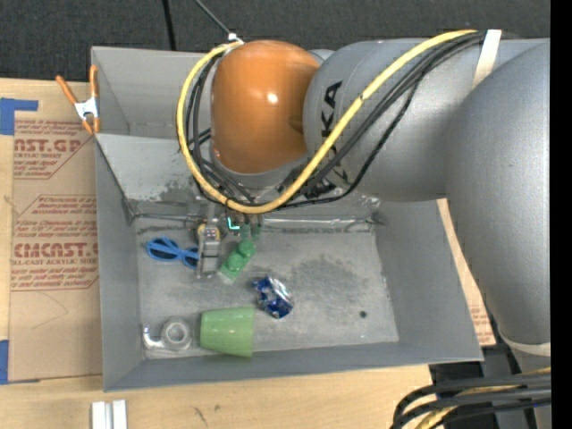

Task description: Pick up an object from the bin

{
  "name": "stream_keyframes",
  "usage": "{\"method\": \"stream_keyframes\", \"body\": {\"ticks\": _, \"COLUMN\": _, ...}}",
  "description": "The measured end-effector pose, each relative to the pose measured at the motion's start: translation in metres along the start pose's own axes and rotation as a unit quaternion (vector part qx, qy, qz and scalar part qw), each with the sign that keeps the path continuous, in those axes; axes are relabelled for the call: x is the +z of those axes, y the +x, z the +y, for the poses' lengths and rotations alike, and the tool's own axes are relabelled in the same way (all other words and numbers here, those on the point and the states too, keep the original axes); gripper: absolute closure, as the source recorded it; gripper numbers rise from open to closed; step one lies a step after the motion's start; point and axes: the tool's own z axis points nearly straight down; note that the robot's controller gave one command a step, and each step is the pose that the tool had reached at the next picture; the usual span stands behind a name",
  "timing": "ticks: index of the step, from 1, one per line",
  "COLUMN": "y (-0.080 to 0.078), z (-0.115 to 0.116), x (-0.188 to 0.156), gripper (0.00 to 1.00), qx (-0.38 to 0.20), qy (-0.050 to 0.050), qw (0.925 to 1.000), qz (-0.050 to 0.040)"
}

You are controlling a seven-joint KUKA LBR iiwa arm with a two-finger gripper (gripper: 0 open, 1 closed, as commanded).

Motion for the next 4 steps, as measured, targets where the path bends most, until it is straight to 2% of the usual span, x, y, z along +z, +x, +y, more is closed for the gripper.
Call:
{"method": "stream_keyframes", "body": {"ticks": 1, "y": -0.020, "z": -0.034, "x": 0.124, "gripper": 0.00, "qx": -0.070, "qy": 0.001, "qw": 0.9975, "qz": -0.0008}}
{"method": "stream_keyframes", "body": {"ticks": 2, "y": -0.022, "z": -0.031, "x": 0.120, "gripper": 1.00, "qx": -0.071, "qy": -0.001, "qw": 0.9975, "qz": -0.0036}}
{"method": "stream_keyframes", "body": {"ticks": 3, "y": -0.022, "z": -0.031, "x": 0.120, "gripper": 0.00, "qx": -0.071, "qy": -0.001, "qw": 0.9975, "qz": -0.0036}}
{"method": "stream_keyframes", "body": {"ticks": 4, "y": -0.024, "z": 0.021, "x": 0.134, "gripper": 0.00, "qx": 0.012, "qy": -0.001, "qw": 0.9999, "qz": -0.0036}}
